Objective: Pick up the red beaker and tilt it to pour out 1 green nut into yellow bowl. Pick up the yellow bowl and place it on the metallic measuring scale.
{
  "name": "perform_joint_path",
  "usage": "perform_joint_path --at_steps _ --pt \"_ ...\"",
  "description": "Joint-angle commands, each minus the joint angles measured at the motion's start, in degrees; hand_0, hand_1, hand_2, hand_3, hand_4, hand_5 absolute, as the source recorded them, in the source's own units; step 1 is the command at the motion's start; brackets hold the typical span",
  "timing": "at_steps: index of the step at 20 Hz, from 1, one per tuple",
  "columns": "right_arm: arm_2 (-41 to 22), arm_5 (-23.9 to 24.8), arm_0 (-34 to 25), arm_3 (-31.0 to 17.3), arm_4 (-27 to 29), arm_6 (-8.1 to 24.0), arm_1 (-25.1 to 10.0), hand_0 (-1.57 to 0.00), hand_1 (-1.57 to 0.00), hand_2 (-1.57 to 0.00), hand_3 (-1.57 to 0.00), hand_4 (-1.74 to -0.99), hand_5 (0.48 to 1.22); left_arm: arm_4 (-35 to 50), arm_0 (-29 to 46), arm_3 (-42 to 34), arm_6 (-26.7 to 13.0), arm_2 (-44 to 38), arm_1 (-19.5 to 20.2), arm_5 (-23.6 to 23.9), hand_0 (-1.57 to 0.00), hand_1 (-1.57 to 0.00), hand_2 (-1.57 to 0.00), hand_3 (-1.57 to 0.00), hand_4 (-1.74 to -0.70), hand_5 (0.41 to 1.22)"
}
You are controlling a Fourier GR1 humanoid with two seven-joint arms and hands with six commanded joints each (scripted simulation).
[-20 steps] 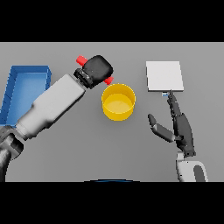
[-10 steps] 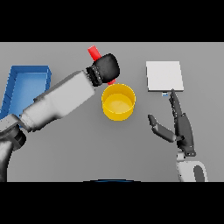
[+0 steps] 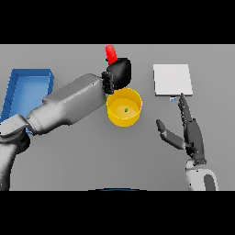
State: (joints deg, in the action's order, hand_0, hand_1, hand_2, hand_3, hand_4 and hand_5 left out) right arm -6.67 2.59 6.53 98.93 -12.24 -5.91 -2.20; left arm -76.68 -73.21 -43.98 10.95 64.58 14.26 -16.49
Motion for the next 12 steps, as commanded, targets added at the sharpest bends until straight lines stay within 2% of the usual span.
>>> perform_joint_path --at_steps 1,4,6,7,10,12 --pt "0.0 0.1 -0.6 -0.3 0.1 0.1 0.2 0.00 0.00 0.00 0.00 -1.128 0.575 -0.9 -1.3 -0.1 0.6 0.8 -0.2 0.1 -1.57 -1.57 -1.57 -1.57 -1.73 1.221" --pt "-0.2 0.5 -0.4 -0.7 -0.3 -0.3 0.8 0.00 0.00 0.00 0.00 -1.137 0.568 -2.1 -7.9 1.7 3.5 0.9 0.1 0.1 -1.57 -1.57 -1.57 -1.57 -1.73 1.221" --pt "-0.2 0.6 -0.9 -0.6 -0.7 -0.1 0.4 0.00 0.00 0.00 0.00 -1.135 0.563 -2.4 -12.4 4.3 5.0 -0.2 1.6 2.1 -1.57 -1.57 -1.57 -1.57 -1.73 1.221" --pt "-0.3 0.9 -1.6 -1.1 -1.2 0.6 0.4 0.00 0.00 0.00 0.00 -1.133 0.557 -1.4 -14.3 5.2 5.2 -1.9 2.4 1.3 -1.57 -1.57 -1.57 -1.57 -1.73 1.221" --pt "-0.3 0.2 -1.6 -1.2 -0.3 -0.9 0.5 0.00 0.00 0.00 0.00 -1.128 0.554 1.7 -18.9 11.3 3.3 -7.9 4.4 4.0 -1.57 -1.57 -1.57 -1.57 -1.72 1.221" --pt "-0.5 -0.7 -1.8 -1.1 0.7 -0.7 0.7 0.00 0.00 0.00 0.00 -1.105 0.559 5.7 -22.1 16.2 1.0 -13.7 6.1 2.6 -1.57 -1.57 -1.57 -1.57 -1.73 1.221"
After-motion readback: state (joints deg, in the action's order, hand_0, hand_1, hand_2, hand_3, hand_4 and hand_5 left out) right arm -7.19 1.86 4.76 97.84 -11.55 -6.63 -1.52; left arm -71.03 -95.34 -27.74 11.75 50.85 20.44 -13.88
